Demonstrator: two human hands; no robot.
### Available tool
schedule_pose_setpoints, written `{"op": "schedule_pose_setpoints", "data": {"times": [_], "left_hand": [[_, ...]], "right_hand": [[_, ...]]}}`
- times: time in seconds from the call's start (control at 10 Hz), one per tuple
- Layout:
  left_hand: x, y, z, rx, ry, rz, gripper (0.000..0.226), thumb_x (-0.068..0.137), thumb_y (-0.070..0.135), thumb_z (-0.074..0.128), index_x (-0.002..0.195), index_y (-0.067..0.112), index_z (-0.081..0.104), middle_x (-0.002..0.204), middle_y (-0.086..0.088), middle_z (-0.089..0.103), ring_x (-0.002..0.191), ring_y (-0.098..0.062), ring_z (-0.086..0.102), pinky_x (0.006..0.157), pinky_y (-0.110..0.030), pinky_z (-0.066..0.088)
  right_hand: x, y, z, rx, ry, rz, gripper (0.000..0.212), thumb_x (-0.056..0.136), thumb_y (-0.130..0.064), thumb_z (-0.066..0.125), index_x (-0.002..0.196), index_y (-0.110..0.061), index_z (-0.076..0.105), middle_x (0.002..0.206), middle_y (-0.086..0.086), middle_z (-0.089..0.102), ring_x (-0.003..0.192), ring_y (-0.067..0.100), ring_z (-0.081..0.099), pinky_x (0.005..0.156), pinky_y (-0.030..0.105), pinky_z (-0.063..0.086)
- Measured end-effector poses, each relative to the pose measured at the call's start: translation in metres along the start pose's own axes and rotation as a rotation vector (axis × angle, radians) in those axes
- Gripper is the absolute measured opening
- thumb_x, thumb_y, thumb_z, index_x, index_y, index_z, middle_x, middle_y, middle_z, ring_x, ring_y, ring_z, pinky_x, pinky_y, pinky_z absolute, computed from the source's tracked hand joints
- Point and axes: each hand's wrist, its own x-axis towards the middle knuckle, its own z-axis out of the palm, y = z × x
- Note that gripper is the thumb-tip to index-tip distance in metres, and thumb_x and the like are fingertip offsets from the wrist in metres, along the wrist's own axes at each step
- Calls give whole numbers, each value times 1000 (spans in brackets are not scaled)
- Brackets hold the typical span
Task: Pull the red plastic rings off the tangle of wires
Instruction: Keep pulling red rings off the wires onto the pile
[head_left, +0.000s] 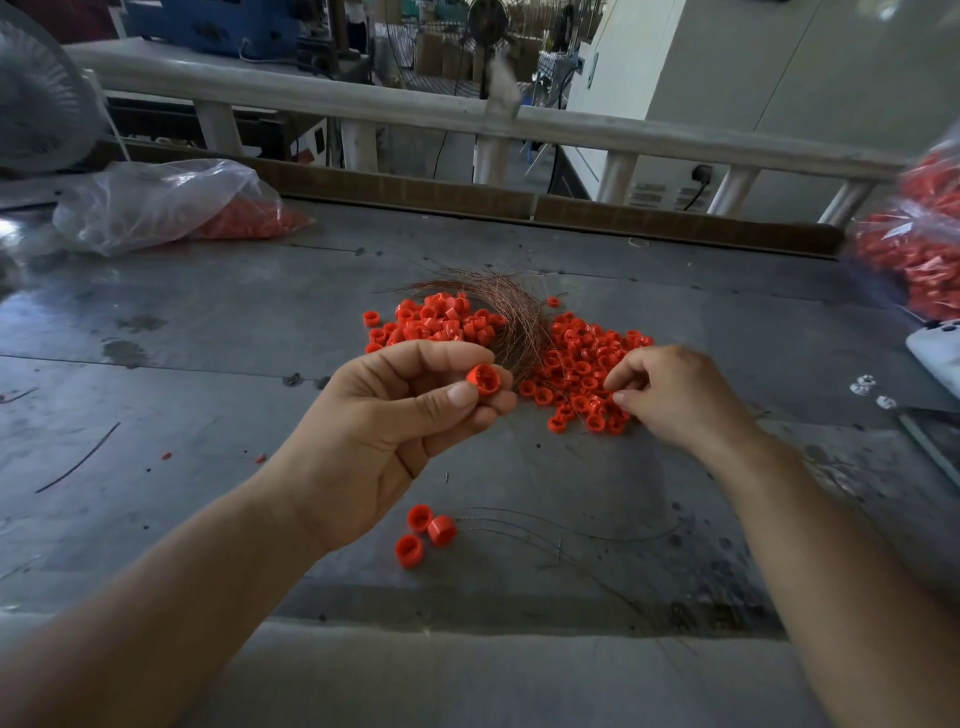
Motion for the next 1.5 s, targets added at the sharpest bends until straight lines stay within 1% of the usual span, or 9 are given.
{"op": "schedule_pose_setpoints", "data": {"times": [0.4, 0.5, 0.6, 0.8, 1.0, 1.1, 1.2, 1.3, 1.5], "left_hand": [[0, 0, 1, 13, 6, -5, 23, 52, 5, 66, 72, 10, 75, 76, -10, 72, 70, -16, 70, 60, -17, 54], [0, 0, 1, 14, -3, -5, 22, 53, 5, 66, 73, 10, 75, 77, -10, 72, 70, -16, 70, 61, -17, 54], [0, 0, 0, 11, -3, -7, 22, 53, 5, 66, 73, 10, 75, 77, -10, 72, 70, -16, 70, 61, -17, 54], [0, -1, 1, 14, 3, -10, 22, 52, 6, 66, 73, 8, 74, 76, -10, 72, 70, -16, 70, 60, -17, 54], [0, 0, 1, 21, 7, -9, 20, 55, 5, 66, 73, 8, 74, 77, -11, 72, 69, -16, 70, 60, -17, 54], [-1, 0, 1, 28, 10, -16, 20, 60, 0, 60, 73, 7, 74, 76, -11, 72, 69, -16, 70, 60, -18, 54], [-1, -1, 2, 44, 28, -28, 22, 62, -2, 56, 72, 7, 74, 75, -11, 72, 69, -16, 70, 60, -18, 54], [0, -1, 3, 53, 41, -33, 21, 61, -1, 58, 71, 7, 74, 75, -11, 72, 68, -16, 70, 59, -18, 54], [0, -1, 1, 62, 54, -31, 21, 62, -2, 57, 71, 6, 74, 73, -11, 71, 67, -16, 70, 59, -17, 54]], "right_hand": [[3, 0, -4, 204, 37, 9, 21, 82, -3, 60, 91, -22, 61, 68, -11, 56, 66, 10, 56, 67, 25, 48], [3, 0, -5, 228, 11, 18, 23, 82, -1, 60, 82, -25, 60, 68, -13, 56, 59, 4, 55, 58, 15, 46], [3, 0, -5, 220, 20, 26, 22, 80, -1, 63, 77, -23, 63, 66, -16, 54, 66, 6, 54, 69, 21, 44], [1, -3, -9, 190, 103, 64, 30, 75, 2, 61, 97, -18, 67, 85, -3, 61, 71, 13, 56, 66, 21, 42], [3, 8, -24, 234, 171, 123, 24, 76, -2, 66, 88, -21, 59, 69, -4, 59, 62, 14, 58, 65, 24, 47], [1, 5, -30, 618, 163, 152, 20, 81, 7, 59, 95, -6, 63, 68, -2, 59, 56, 9, 61, 64, 20, 53], [-8, -15, -34, 1074, -12, 120, 11, 78, 6, 58, 81, -4, 63, 63, 4, 65, 56, 8, 65, 54, 16, 53], [-19, -38, -31, 1278, -244, 70, 14, 68, -9, 59, 80, -5, 61, 62, 4, 68, 56, 12, 66, 48, 19, 52], [-31, -63, -21, 1405, -420, 48, 14, 68, -16, 55, 79, -8, 56, 59, 5, 67, 50, 12, 64, 43, 19, 51]]}}
